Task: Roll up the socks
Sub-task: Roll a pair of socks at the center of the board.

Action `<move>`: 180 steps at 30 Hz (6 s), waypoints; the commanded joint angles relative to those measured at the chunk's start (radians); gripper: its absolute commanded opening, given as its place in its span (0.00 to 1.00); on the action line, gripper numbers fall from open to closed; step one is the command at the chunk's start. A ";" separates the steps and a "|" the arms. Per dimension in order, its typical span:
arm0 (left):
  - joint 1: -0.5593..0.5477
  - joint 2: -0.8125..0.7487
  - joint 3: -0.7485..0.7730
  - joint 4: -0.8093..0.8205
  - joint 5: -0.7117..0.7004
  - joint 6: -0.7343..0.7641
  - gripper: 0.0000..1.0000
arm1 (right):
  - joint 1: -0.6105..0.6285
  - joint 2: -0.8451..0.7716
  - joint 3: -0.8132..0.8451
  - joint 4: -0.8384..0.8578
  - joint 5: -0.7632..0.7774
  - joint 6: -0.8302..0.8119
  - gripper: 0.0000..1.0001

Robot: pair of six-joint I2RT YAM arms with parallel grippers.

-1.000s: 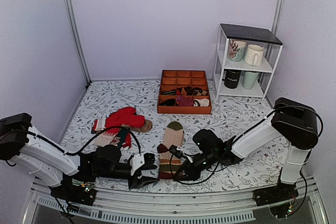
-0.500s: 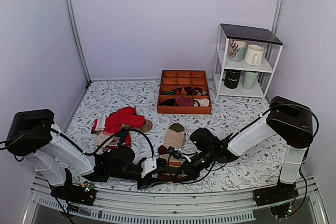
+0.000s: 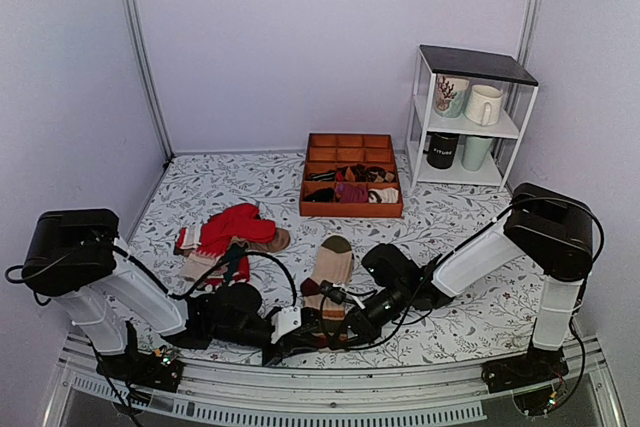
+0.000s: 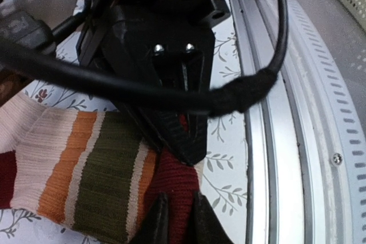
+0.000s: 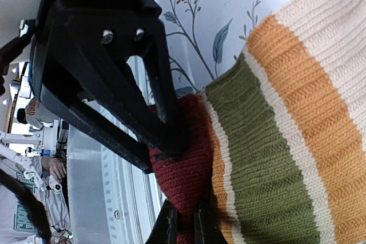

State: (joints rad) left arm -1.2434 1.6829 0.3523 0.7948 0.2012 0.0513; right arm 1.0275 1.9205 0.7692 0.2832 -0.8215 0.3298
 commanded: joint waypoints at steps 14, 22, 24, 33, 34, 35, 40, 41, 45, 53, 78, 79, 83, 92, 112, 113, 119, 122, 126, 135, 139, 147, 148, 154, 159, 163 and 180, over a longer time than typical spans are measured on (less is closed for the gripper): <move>0.082 0.077 0.056 -0.230 0.083 -0.261 0.00 | 0.003 -0.072 -0.030 -0.173 0.171 -0.061 0.31; 0.146 0.123 0.106 -0.415 0.206 -0.403 0.00 | 0.102 -0.393 -0.235 0.108 0.433 -0.340 0.45; 0.165 0.134 0.104 -0.426 0.238 -0.432 0.00 | 0.147 -0.442 -0.287 0.169 0.519 -0.435 0.45; 0.194 0.169 0.108 -0.438 0.292 -0.458 0.00 | 0.239 -0.384 -0.283 0.189 0.679 -0.683 0.46; 0.195 0.171 0.108 -0.437 0.294 -0.458 0.00 | 0.246 -0.371 -0.276 0.189 0.696 -0.693 0.46; 0.196 0.173 0.108 -0.437 0.293 -0.457 0.00 | 0.252 -0.365 -0.271 0.190 0.709 -0.706 0.46; 0.203 0.176 0.106 -0.432 0.294 -0.455 0.00 | 0.269 -0.331 -0.250 0.192 0.728 -0.739 0.45; 0.204 0.177 0.107 -0.429 0.296 -0.452 0.00 | 0.275 -0.322 -0.244 0.192 0.735 -0.743 0.45; 0.206 0.182 0.111 -0.430 0.298 -0.446 0.00 | 0.289 -0.291 -0.223 0.184 0.752 -0.759 0.45; 0.207 0.174 0.101 -0.424 0.298 -0.435 0.00 | 0.292 -0.233 -0.197 0.130 0.801 -0.690 0.30; 0.000 -0.312 -0.066 -0.148 -0.128 -0.060 0.40 | 0.054 -0.017 -0.104 -0.151 0.309 -0.071 0.04; -0.007 -0.288 -0.071 -0.120 -0.141 -0.049 0.41 | 0.041 -0.006 -0.099 -0.160 0.293 -0.063 0.04; -0.014 -0.206 -0.078 -0.037 -0.191 0.003 0.51 | 0.007 0.026 -0.075 -0.192 0.223 -0.065 0.04; -0.014 -0.150 -0.080 0.078 -0.208 0.115 0.63 | 0.002 0.049 -0.067 -0.234 0.187 -0.107 0.04; -0.008 0.055 0.024 0.038 -0.097 0.134 0.50 | -0.002 0.061 -0.054 -0.277 0.133 -0.128 0.04; -0.008 0.051 0.022 0.038 -0.091 0.130 0.48 | -0.004 0.063 -0.053 -0.277 0.135 -0.126 0.04; -0.008 0.043 0.010 0.037 -0.072 0.109 0.38 | -0.003 0.076 -0.054 -0.278 0.142 -0.111 0.04; -0.008 0.048 0.003 0.040 -0.058 0.098 0.28 | -0.003 0.078 -0.053 -0.279 0.145 -0.107 0.04; -0.006 0.062 0.012 0.024 -0.028 0.077 0.00 | -0.003 0.081 -0.052 -0.278 0.143 -0.101 0.04; 0.021 0.055 0.022 -0.158 0.064 -0.207 0.00 | -0.005 -0.060 -0.057 -0.206 0.218 -0.125 0.19; 0.037 0.062 0.011 -0.252 0.128 -0.401 0.00 | 0.000 -0.324 -0.159 -0.002 0.342 -0.192 0.39; 0.090 0.068 -0.025 -0.314 0.265 -0.580 0.00 | 0.147 -0.538 -0.294 0.175 0.560 -0.584 0.51; 0.094 0.071 -0.020 -0.327 0.268 -0.581 0.00 | 0.164 -0.524 -0.285 0.168 0.573 -0.615 0.51; 0.110 0.128 -0.003 -0.324 0.292 -0.580 0.00 | 0.277 -0.337 -0.224 0.162 0.682 -0.678 0.51; 0.111 0.162 -0.003 -0.298 0.309 -0.581 0.00 | 0.306 -0.264 -0.193 0.173 0.713 -0.684 0.51; 0.112 0.156 -0.008 -0.296 0.305 -0.579 0.00 | 0.307 -0.251 -0.194 0.175 0.747 -0.685 0.51; 0.127 0.051 -0.030 -0.255 0.237 -0.517 0.20 | 0.304 -0.201 -0.152 0.028 0.653 -0.494 0.14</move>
State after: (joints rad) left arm -1.1179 1.7721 0.3920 0.7567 0.5262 -0.5087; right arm 1.3342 1.6966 0.6006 0.3973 -0.1116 -0.2741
